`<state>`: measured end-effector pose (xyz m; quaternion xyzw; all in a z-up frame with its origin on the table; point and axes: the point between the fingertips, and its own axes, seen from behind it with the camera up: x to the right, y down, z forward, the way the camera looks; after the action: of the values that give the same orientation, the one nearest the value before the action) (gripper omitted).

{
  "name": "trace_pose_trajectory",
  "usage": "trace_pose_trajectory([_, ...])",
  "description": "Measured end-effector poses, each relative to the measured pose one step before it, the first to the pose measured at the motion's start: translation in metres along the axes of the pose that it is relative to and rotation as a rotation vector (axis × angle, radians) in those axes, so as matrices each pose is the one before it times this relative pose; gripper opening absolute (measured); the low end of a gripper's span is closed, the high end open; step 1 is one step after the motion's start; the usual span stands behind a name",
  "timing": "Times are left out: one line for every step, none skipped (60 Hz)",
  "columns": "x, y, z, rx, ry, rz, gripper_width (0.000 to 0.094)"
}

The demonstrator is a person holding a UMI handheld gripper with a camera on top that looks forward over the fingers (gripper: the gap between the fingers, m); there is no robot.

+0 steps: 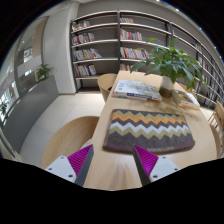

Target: Fold towel

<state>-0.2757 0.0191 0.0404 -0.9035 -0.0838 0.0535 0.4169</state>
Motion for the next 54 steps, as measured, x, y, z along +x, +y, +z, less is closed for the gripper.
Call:
trace_pose_trajectory([0.00434, -0.00917, 0.00103, -0.00038, -0.00233, -0.0014, 0.0791])
trace_pose_trajectory([-0.00618, -0.00626, 0.01577, 0.00461, 0.00301, -0.0012, 0.079])
trace_pose_trajectory([-0.00325, -0.00527, 0.00911, 0.00082, 0.00028, 0.0003, 0.079])
trace_pose_trajectory([-0.0025, -0.00455, 0.00822, 0.00015, -0.00075, 0.0008, 0.0789])
trace_pose_trajectory([-0.00223, -0.00403, 0.00809, -0.00138, -0.00207, 0.0009, 0.0788])
trace_pose_trajectory([-0.0021, -0.00359, 0.00808, -0.00277, -0.00237, 0.0006, 0.0788])
trace_pose_trajectory([-0.00203, -0.00329, 0.00766, -0.00301, -0.00281, 0.0007, 0.0786])
trace_pose_trajectory([-0.0017, -0.00327, 0.00759, -0.00119, -0.00244, 0.0008, 0.0786])
trace_pose_trajectory([-0.00182, -0.00161, 0.00297, 0.00139, -0.00015, 0.0015, 0.0785])
trace_pose_trajectory([0.00132, -0.00547, 0.00795, -0.0002, -0.00155, 0.0009, 0.0784])
trace_pose_trajectory([0.0003, -0.00306, 0.00596, 0.00041, 0.00154, 0.0008, 0.0781])
trace_pose_trajectory([0.00074, -0.00222, 0.00516, -0.00147, 0.00471, -0.0001, 0.0777])
trace_pose_trajectory([0.00181, -0.00133, 0.00515, -0.00284, 0.0077, 0.0001, 0.0766])
trace_pose_trajectory([0.00202, -0.0004, 0.00492, -0.00466, 0.00906, -0.0006, 0.0754])
trace_pose_trajectory([0.00228, 0.00104, 0.00481, -0.00866, 0.01077, -0.0016, 0.074])
trace_pose_trajectory([0.00194, 0.00457, 0.00484, -0.01213, 0.01013, -0.0035, 0.0719])
trace_pose_trajectory([0.0021, 0.00322, 0.00238, -0.02096, 0.00955, -0.0031, 0.0686])
trace_pose_trajectory([0.00242, 0.00549, 0.00432, -0.02448, 0.01092, -0.0055, 0.0655])
trace_pose_trajectory([0.00161, 0.00389, 0.00029, -0.01751, 0.00958, -0.011, 0.0626])
trace_pose_trajectory([0.00136, -0.00897, 0.0015, 0.03664, 0.00848, -0.0031, 0.0597])
trace_pose_trajectory([0.00264, 0.00051, 0.00076, 0.0024, 0.01324, 0.0016, 0.0556])
trace_pose_trajectory([0.00215, 0.00376, 0.00048, -0.01204, 0.01002, 0.0025, 0.0517])
trace_pose_trajectory([0.00209, -0.00215, 0.00058, 0.0112, 0.00842, 0.005, 0.0476])
trace_pose_trajectory([0.00284, 0.00169, 0.00243, -0.0017, 0.00775, 0.0037, 0.0441])
trace_pose_trajectory([0.002, -0.00077, -0.00148, 0.00185, 0.00458, 0.0033, 0.0406])
trace_pose_trajectory([0.00286, -0.00031, -0.00019, 0.00249, 0.00918, -0.0015, 0.0358])
trace_pose_trajectory([0.00252, 0.00036, 0.00006, 0.00222, 0.00688, -0.0043, 0.0327])
trace_pose_trajectory([0.00222, 0.00009, -0.00015, 0.00236, 0.00483, -0.0054, 0.0264])
trace_pose_trajectory([0.00234, 0.00055, 0.00017, 0.00012, 0.00495, -0.0051, 0.0238])
trace_pose_trajectory([0.00193, 0.00001, 0.00036, 0.00161, 0.00403, -0.0028, 0.018])
trace_pose_trajectory([0.00206, 0.00048, 0.00038, -0.00094, 0.00349, -0.0037, 0.0135])
trace_pose_trajectory([0.00093, -0.00045, 0.00146, 0.00044, 0.00077, -0.0052, 0.0109])
trace_pose_trajectory([0.00003, 0.00027, 0.00002, -0.00136, -0.00693, -0.0029, 0.0102])
trace_pose_trajectory([-0.00004, 0.00026, -0.00018, -0.0026, -0.0069, -0.0022, 0.0097])
trace_pose_trajectory([0.00033, 0.00006, -0.00002, -0.00325, -0.00495, -0.0002, 0.0088])
trace_pose_trajectory([0.00022, 0.00008, -0.00003, -0.00438, -0.00515, 0.0005, 0.0083])
trace_pose_trajectory([-0.00029, 0.00061, -0.00021, -0.00775, -0.00777, 0.002, 0.0083])
trace_pose_trajectory([-0.00095, -0.00015, -0.00001, -0.00553, -0.00715, 0.0024, 0.0083])
trace_pose_trajectory([-0.00011, 0.00003, -0.00079, -0.00658, -0.00917, 0.0042, 0.0074])
trace_pose_trajectory([0.00036, -0.00005, -0.00073, -0.00923, -0.00821, 0.0035, 0.007])
trace_pose_trajectory([0.00005, -0.00017, -0.00123, -0.00967, -0.01033, 0.0025, 0.007])
trace_pose_trajectory([0.00008, -0.00072, -0.00199, -0.00751, -0.01125, 0.0016, 0.007])
trace_pose_trajectory([0.0009, -0.00205, -0.00276, -0.00293, -0.0098, 0.0007, 0.007])
trace_pose_trajectory([0.00227, -0.00354, -0.00367, 0.00292, -0.00676, -0.0024, 0.0071])
trace_pose_trajectory([0.00358, -0.00474, -0.00456, 0.00732, -0.00291, -0.0053, 0.007])
trace_pose_trajectory([0.00456, -0.006, -0.00482, 0.01091, 0.00138, -0.0054, 0.007])
trace_pose_trajectory([0.00645, -0.00649, -0.00698, 0.01381, 0.00454, -0.0048, 0.007])
trace_pose_trajectory([0.007, -0.00815, -0.00692, 0.01754, 0.00427, -0.0022, 0.0071])
trace_pose_trajectory([0.00797, -0.0081, -0.007, 0.01899, 0.00495, -0.0003, 0.007])
trace_pose_trajectory([0.00914, -0.00814, -0.00734, 0.01672, 0.00808, -0.0005, 0.0071])
trace_pose_trajectory([0.0107, -0.00706, -0.00703, 0.01169, 0.01064, -0.0021, 0.007])
trace_pose_trajectory([0.01075, -0.00654, -0.00717, 0.00989, 0.0095, -0.0034, 0.007])
trace_pose_trajectory([0.01049, -0.00651, -0.00625, 0.01028, 0.00873, -0.0038, 0.007])
trace_pose_trajectory([0.01208, -0.00637, -0.0057, 0.01096, 0.00668, -0.004, 0.007])
